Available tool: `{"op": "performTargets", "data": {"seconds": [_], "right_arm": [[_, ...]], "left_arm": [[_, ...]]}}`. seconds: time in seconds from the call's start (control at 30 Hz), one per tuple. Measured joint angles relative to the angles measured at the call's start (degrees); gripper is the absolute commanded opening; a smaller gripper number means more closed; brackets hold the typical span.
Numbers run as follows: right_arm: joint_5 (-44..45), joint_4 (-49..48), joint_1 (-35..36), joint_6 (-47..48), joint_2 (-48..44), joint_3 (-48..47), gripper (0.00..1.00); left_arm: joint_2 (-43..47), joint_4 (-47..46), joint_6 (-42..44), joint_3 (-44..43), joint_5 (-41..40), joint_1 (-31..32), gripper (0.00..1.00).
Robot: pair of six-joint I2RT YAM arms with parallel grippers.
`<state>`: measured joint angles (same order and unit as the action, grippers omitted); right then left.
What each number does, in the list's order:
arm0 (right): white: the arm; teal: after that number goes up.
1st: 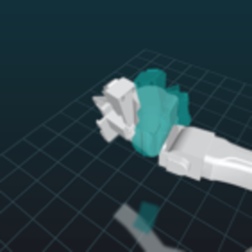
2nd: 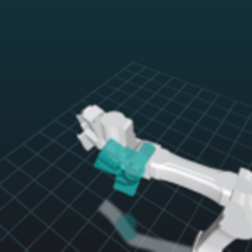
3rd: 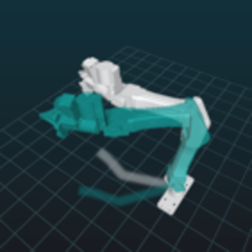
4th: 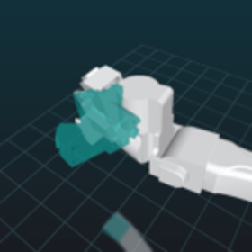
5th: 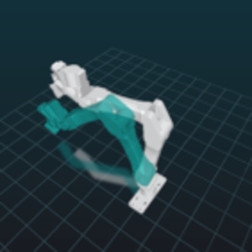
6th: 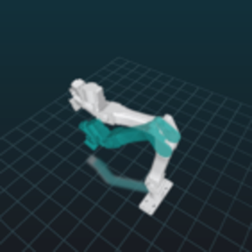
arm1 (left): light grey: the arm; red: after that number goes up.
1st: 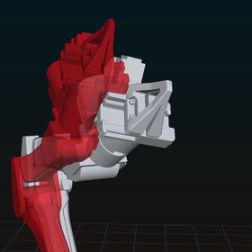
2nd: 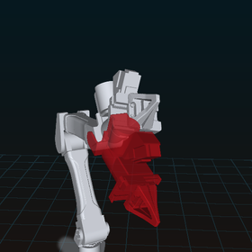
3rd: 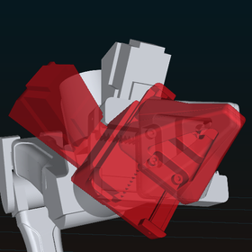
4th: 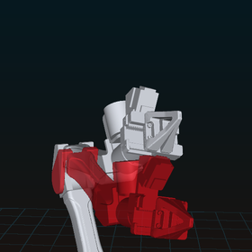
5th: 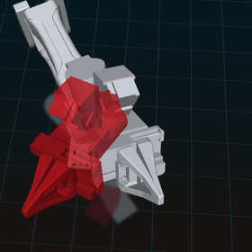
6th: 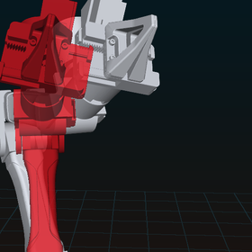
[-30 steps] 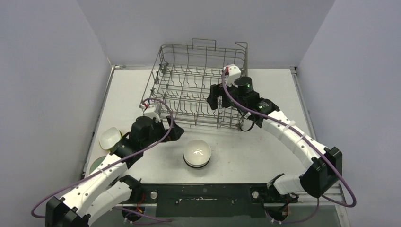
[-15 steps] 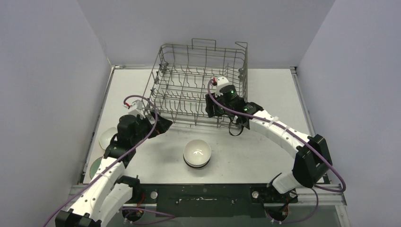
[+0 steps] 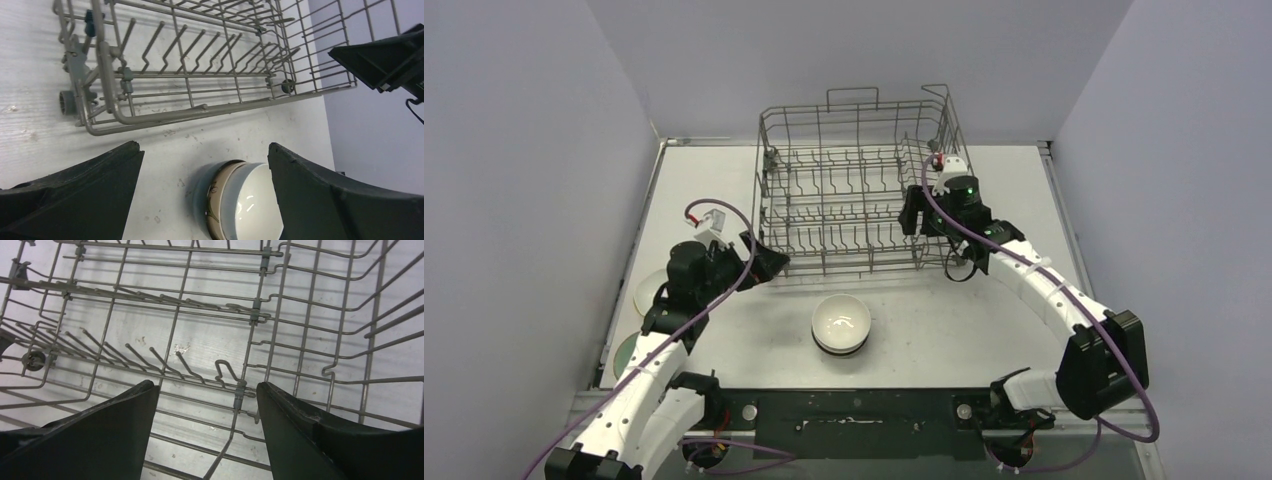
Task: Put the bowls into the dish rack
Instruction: Adjust the dish rack at the center of the board.
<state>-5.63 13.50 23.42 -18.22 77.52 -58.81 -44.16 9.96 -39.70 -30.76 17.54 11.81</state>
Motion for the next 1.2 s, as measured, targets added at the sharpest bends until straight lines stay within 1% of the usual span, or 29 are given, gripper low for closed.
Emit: {"op": "performTargets", "data": {"seconds": [0.13, 0.23, 0.27, 0.5, 0.67, 0.77, 0.97, 1.07, 1.2], "right_arm": [[-3.0, -1.2, 0.9, -0.3, -0.8, 1.0, 0.85], [-6.1, -3.0, 2.3, -0.1, -2.1, 2.6, 0.87], [-6.8, -3.3, 2.9, 0.1, -2.4, 2.8, 0.87], [-11.1, -6.2, 11.2, 2.4, -3.4, 3.0, 0.86], [-11.9, -6.6, 12.2, 2.6, -3.4, 3.1, 0.85], [-11.8, -6.3, 12.2, 2.6, -3.4, 3.2, 0.84], [-13.2, -4.5, 12.6, 2.1, -3.5, 5.4, 0.83], [-12.7, -5.8, 13.9, 2.4, -5.1, 7.2, 0.84], [-11.3, -5.8, 17.3, 2.6, -9.0, 9.9, 0.84]], "left_arm": [[0.0, -2.6, 0.6, 0.1, 4.1, 0.2, 1.00], [0.0, -3.5, 1.5, 0.2, 5.4, 1.8, 1.00], [-0.1, -3.7, 1.9, 0.2, 5.5, 3.1, 1.00], [-3.0, -3.1, 6.6, 0.1, 2.0, 17.3, 0.84], [-7.1, 3.6, 9.9, -2.8, -4.6, 22.0, 0.82], [-7.8, 6.6, 11.1, -4.3, -8.2, 23.6, 0.81], [-7.8, 8.3, 11.7, -4.8, -11.6, 24.2, 0.82], [-7.1, 8.1, 11.5, -4.7, -12.8, 24.2, 0.84], [-5.1, 6.5, 10.8, -3.8, -14.6, 24.2, 0.87]]}}
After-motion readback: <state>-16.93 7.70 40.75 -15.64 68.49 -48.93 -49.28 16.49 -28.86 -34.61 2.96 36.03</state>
